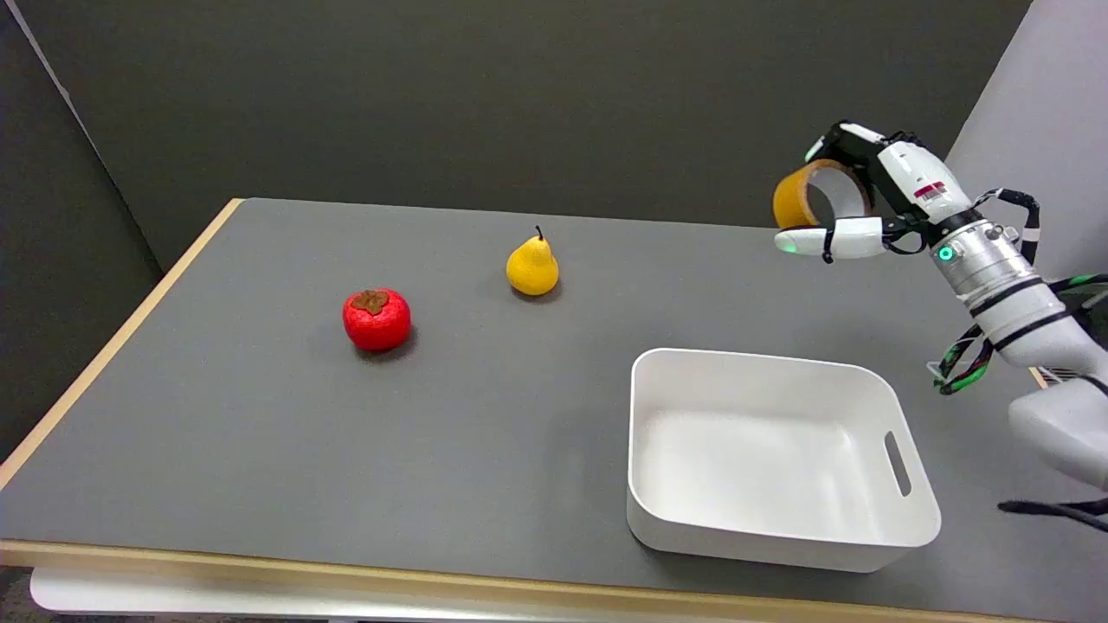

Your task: Place yellow tape into white box.

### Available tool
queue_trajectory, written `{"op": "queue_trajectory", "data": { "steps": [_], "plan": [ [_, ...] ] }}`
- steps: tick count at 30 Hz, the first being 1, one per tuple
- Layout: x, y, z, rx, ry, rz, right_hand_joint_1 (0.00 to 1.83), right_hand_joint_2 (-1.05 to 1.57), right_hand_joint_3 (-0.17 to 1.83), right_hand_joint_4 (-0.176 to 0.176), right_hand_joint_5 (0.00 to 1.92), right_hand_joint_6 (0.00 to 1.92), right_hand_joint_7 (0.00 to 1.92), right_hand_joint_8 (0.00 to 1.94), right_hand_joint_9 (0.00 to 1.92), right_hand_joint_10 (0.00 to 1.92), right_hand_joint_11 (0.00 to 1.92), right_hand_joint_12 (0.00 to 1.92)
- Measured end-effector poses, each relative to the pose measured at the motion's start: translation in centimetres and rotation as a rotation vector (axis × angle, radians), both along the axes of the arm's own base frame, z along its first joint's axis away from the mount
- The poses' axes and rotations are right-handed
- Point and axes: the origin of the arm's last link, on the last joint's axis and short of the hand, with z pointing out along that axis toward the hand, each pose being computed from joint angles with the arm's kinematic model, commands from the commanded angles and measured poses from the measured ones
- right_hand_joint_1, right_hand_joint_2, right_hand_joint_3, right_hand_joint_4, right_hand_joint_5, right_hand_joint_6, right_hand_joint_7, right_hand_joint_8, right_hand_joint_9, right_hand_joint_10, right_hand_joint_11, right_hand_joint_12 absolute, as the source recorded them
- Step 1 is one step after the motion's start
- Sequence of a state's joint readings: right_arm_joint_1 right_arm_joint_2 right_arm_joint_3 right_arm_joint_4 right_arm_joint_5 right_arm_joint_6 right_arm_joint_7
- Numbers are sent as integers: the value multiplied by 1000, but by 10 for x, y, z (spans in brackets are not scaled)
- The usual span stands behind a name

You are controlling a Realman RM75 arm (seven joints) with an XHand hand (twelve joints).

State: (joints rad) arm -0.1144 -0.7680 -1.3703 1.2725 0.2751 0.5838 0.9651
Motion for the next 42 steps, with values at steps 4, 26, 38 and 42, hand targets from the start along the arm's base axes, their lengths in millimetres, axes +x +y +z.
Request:
{"op": "queue_trajectory", "data": {
  "steps": [4, 26, 38, 42],
  "plan": [
    [3, 14, -18, 76, -51, 77, 1340, 1153, 158, -150, 564, 1549, 817, 1272, 815, 1447, 991, 1885],
    [-79, 147, -52, 141, -393, 280, 1083, 841, 672, 32, 441, 911, 659, 952, 589, 1192, 601, 1736],
    [-96, 176, -58, 158, -499, 339, 381, 545, 901, 43, 78, 341, 69, 175, 6, 443, -1, 1127],
    [-97, 180, -61, 197, -542, 387, 358, 536, 898, 38, 64, 320, 66, 155, 5, 415, -1, 1107]
  ]
}}
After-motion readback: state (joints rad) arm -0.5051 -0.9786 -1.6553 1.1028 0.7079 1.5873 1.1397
